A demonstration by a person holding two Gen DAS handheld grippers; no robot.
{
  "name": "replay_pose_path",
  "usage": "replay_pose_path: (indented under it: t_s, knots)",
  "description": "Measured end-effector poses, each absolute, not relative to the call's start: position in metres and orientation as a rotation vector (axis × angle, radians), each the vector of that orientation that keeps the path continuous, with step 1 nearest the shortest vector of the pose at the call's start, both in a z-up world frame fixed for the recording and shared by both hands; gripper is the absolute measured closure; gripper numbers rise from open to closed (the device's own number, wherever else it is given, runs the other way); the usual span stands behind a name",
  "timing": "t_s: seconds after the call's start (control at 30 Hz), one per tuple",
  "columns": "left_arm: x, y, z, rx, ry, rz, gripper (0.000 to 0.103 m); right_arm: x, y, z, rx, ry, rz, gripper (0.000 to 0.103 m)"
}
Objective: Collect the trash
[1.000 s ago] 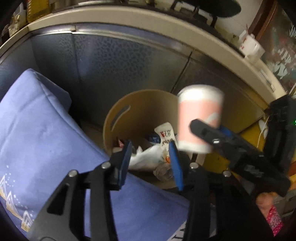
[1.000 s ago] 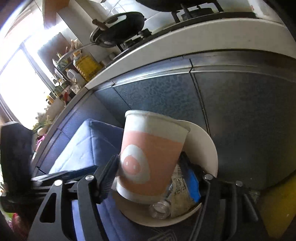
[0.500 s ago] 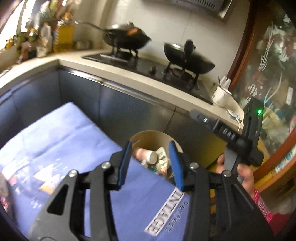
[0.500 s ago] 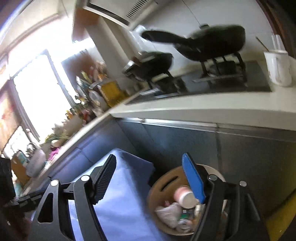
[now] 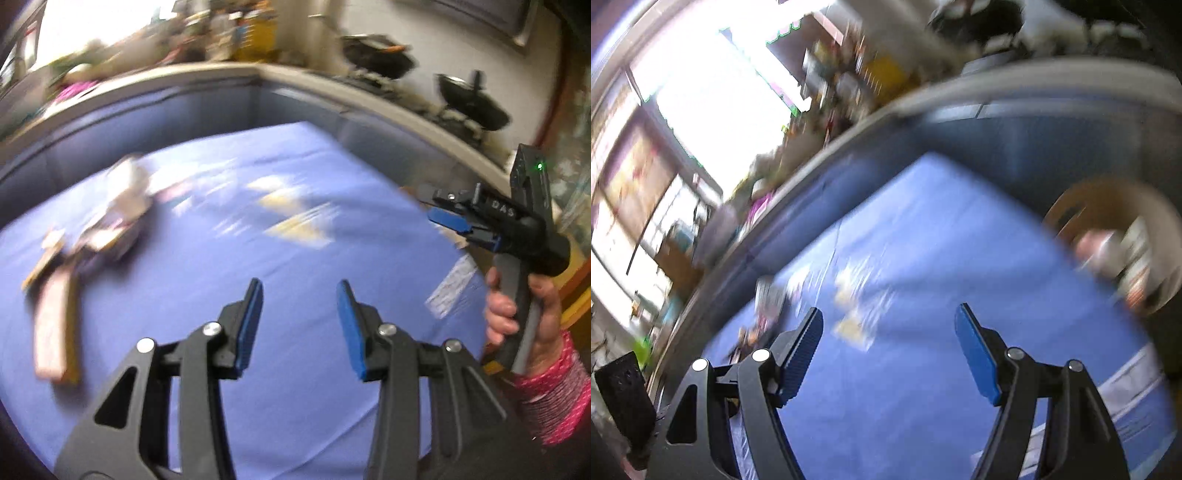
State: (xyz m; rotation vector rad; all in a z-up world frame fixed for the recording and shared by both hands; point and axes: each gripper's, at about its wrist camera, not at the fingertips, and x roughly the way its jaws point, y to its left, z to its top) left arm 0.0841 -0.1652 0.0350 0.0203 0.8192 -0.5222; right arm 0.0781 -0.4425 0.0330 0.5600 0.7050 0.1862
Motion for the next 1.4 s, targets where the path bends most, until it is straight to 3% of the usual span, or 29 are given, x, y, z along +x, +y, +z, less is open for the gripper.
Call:
replay_pose_path:
  t_s: [0.13,0.23,0.4,0.53,0.6,0.83,0.97,1.0,1.03,1.1,1.13,1.17,1.3,1.4]
  knots:
    - [0.078,-0.084,0.019,-0.044,0.838,-0.346,0.063,0.101,-0.380,0.020,0.512,0.810,0.284,0.031]
    - [0.078,-0.025,0.013,-0.097,0.833,-0.172,0.047,0.120,-0.332,0.014,0.499,0.878,0.362,0.031]
    - [0.092,0.051,0.012,-0.223,0.819,-0.043,0.047,0.158,-0.265,0.014,0.495,0.953,0.479,0.033]
    - [0.125,0.064,0.017,-0.191,0.809,-0.041,0.046,0.197,-0.233,0.007,0.533,1.001,0.517,0.040]
    - [0.143,0.062,0.017,-0.145,0.804,-0.046,0.040,0.217,-0.224,-0.002,0.586,1.040,0.515,0.043]
    - [0.195,0.043,0.004,0.014,0.821,-0.100,0.041,0.249,-0.201,-0.021,0.706,1.110,0.524,0.048]
    - [0.214,0.043,-0.009,0.035,0.875,-0.139,0.055,0.253,-0.195,-0.021,0.722,1.107,0.527,0.053]
    - [0.216,0.043,-0.010,0.022,0.875,-0.164,0.058,0.254,-0.192,-0.022,0.727,1.113,0.528,0.062]
    - [0.217,0.043,-0.010,0.017,0.882,-0.184,0.065,0.256,-0.187,-0.024,0.725,1.122,0.530,0.074]
    - [0.219,0.042,-0.008,0.009,0.895,-0.209,0.078,0.256,-0.183,-0.030,0.724,1.141,0.542,0.082]
    - [0.220,0.043,-0.007,0.001,0.901,-0.220,0.094,0.256,-0.182,-0.032,0.728,1.146,0.547,0.088]
    - [0.220,0.042,-0.007,-0.001,0.905,-0.224,0.103,0.254,-0.182,-0.033,0.730,1.147,0.549,0.090]
    - [0.215,0.049,-0.002,-0.025,0.900,-0.215,0.103,0.241,-0.187,-0.023,0.722,1.105,0.563,0.099]
    - [0.204,0.059,0.007,-0.074,0.883,-0.208,0.103,0.227,-0.195,-0.011,0.700,1.068,0.570,0.100]
